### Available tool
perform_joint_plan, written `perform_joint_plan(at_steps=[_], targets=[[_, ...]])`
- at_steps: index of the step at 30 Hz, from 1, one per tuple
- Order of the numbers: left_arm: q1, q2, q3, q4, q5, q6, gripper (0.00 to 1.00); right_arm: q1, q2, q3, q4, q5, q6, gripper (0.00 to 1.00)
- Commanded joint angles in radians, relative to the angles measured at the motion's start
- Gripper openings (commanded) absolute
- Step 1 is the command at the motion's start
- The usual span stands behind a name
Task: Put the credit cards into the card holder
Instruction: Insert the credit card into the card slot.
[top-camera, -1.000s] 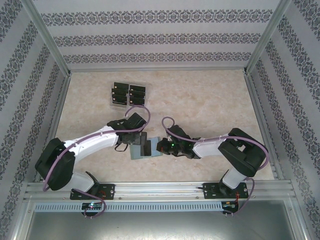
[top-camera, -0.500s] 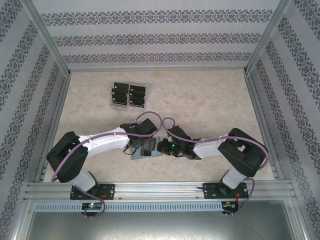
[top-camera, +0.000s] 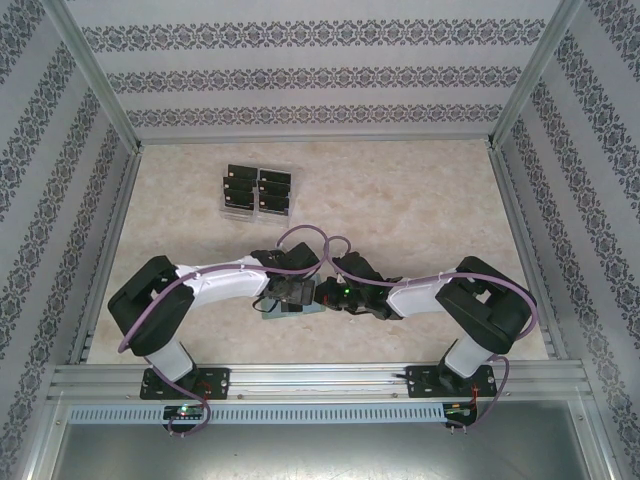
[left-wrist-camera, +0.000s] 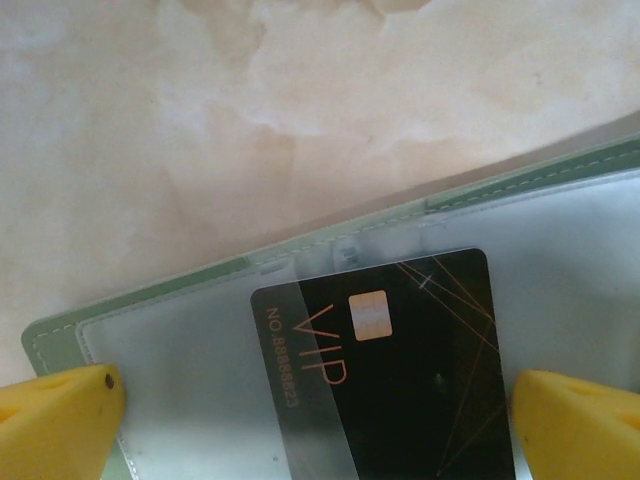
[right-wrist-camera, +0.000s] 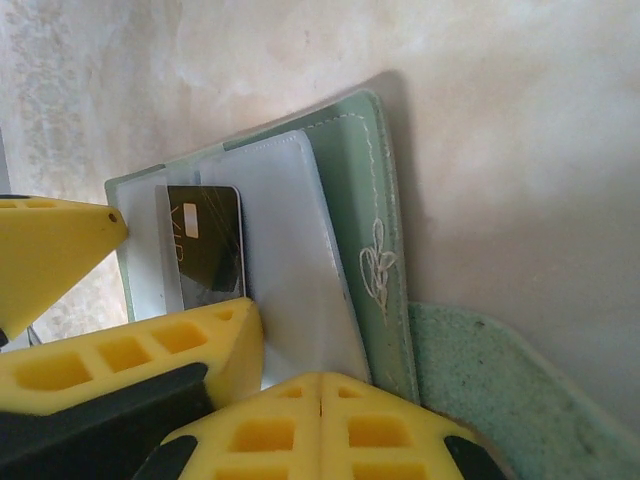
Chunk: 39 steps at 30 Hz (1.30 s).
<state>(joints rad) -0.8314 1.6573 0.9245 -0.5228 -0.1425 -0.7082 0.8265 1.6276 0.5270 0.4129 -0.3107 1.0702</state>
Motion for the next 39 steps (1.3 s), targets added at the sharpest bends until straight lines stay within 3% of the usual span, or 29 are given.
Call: perform_joint_plan(at_steps=[1, 39], targets=[[-0.015, 0.014, -0.005, -0.026, -0.041, -0.027, 1.00, -0.008, 0.002, -0.024, -0.026, 0.034, 0.000, 0.00], [0.068, -0.136, -0.139, -0.056, -0.131, -0.042, 1.00, -0.010, -0.003, -0.027, -0.056, 0.052, 0.005, 0.00]])
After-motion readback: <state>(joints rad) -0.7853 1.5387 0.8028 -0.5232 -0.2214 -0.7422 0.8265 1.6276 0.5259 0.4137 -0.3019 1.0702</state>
